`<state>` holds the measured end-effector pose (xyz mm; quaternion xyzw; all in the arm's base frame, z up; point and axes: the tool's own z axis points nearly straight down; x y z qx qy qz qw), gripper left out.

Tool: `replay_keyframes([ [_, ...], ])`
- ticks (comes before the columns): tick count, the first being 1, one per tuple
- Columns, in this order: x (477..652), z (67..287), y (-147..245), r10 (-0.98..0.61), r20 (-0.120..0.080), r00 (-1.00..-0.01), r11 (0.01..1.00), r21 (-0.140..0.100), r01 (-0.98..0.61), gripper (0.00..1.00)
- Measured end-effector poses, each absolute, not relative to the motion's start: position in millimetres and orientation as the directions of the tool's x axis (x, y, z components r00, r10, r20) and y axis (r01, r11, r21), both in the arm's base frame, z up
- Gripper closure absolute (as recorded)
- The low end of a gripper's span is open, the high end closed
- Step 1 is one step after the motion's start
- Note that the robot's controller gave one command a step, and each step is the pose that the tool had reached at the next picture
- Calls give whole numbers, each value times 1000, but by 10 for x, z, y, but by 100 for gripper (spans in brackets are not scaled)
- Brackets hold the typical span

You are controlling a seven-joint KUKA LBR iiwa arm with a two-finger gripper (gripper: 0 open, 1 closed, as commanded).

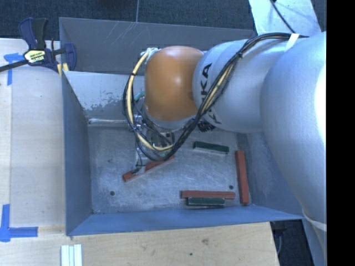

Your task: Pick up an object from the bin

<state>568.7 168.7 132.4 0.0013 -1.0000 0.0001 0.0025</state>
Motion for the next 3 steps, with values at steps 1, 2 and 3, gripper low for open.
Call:
replay_keyframes([
  [1,5704,677,1070,13,4,-1000,1000,-2,13,0],
  [2,5739,741,1119,9,-10,-1000,1000,3,9,100],
  [3,5718,715,1109,9,-4,-1000,1000,1,9,0],
])
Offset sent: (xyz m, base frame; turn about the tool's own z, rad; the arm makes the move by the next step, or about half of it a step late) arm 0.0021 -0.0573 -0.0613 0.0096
